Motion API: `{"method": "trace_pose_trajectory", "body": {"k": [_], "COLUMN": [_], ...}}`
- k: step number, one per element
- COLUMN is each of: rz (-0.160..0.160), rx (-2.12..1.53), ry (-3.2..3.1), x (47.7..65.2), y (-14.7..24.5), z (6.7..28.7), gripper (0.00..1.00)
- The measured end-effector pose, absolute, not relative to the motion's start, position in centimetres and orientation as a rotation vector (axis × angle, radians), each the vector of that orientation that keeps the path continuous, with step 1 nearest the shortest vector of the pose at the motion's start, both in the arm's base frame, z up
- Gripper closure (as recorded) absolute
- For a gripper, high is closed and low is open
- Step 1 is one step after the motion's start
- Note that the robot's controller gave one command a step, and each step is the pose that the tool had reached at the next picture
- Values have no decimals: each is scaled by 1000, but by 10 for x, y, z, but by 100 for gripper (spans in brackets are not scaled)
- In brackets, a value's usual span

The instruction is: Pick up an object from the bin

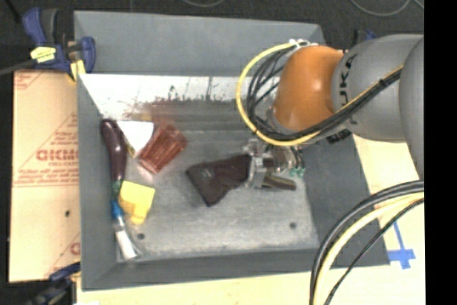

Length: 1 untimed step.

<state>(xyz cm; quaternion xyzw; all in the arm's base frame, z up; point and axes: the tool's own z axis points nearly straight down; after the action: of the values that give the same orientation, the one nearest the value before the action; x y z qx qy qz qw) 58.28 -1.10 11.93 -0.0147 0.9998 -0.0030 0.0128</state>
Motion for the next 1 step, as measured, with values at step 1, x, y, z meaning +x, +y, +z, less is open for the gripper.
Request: {"method": "trace_pose_trajectory", "body": {"k": [1], "rz": [-9], "rx": [-46], "ry": [3121], "x": [581], "y": [-11], "z": [126], "gripper": [100]}}
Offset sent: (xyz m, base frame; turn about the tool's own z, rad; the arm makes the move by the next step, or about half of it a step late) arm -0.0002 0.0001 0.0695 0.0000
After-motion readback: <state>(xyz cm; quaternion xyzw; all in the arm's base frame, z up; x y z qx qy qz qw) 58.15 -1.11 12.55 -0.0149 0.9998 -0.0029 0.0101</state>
